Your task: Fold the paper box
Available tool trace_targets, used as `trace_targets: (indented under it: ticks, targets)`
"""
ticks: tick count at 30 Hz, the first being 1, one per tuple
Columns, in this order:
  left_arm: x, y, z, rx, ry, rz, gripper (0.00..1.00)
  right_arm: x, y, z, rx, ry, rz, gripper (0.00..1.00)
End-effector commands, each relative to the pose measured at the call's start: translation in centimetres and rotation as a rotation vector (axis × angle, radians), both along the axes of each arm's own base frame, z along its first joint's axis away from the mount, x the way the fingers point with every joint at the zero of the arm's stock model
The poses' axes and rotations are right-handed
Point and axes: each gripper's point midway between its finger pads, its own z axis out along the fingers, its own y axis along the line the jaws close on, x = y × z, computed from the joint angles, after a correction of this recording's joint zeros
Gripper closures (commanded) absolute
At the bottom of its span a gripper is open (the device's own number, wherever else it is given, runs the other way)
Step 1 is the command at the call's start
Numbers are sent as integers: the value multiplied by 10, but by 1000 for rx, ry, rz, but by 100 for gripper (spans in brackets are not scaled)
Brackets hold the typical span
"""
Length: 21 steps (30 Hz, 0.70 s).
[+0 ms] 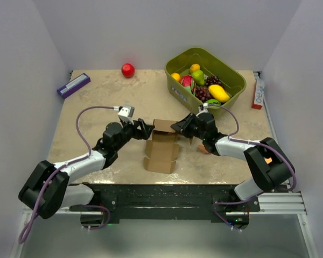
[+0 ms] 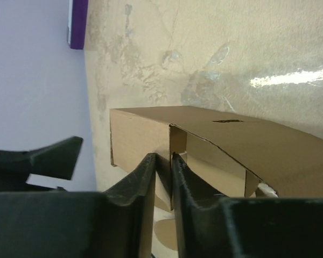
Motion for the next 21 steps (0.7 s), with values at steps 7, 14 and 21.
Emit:
trace_targets:
  ticks: [7, 14, 21]
  targets:
    - [33, -16, 7, -165, 166, -82, 19, 3, -21, 27, -250, -114, -2, 35]
    - [39, -23, -9, -151, 198, -104, 20, -6, -36, 32, -376, -123, 9, 26]
    - [46, -26, -9, -158, 185, -105, 23, -18, -31, 23, -443, -125, 46, 37]
